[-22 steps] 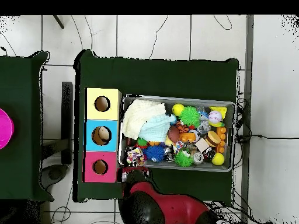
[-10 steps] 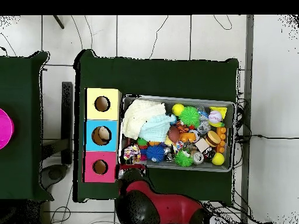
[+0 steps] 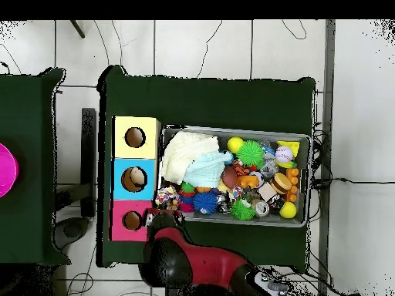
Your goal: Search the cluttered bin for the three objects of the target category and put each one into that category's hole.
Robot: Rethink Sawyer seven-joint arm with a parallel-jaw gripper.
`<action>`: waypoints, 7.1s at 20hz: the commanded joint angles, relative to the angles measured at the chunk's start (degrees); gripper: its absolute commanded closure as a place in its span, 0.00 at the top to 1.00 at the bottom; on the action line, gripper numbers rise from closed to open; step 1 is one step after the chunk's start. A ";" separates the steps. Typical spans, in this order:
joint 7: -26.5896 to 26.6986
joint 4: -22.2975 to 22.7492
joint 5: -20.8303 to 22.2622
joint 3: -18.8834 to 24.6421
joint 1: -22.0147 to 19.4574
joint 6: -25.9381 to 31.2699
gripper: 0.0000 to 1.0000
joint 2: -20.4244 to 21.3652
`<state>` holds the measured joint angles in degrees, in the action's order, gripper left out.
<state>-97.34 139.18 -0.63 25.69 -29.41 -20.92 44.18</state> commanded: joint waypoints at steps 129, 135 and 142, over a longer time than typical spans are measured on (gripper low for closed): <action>-11.99 -18.48 -0.14 13.48 -9.87 3.67 0.00 -5.99; -12.06 -19.44 -2.64 10.50 -7.65 4.52 0.00 -5.21; -11.47 -21.16 -3.39 9.57 -6.89 6.02 0.00 -4.96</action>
<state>-97.34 125.07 -1.84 38.47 -36.60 -13.08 39.49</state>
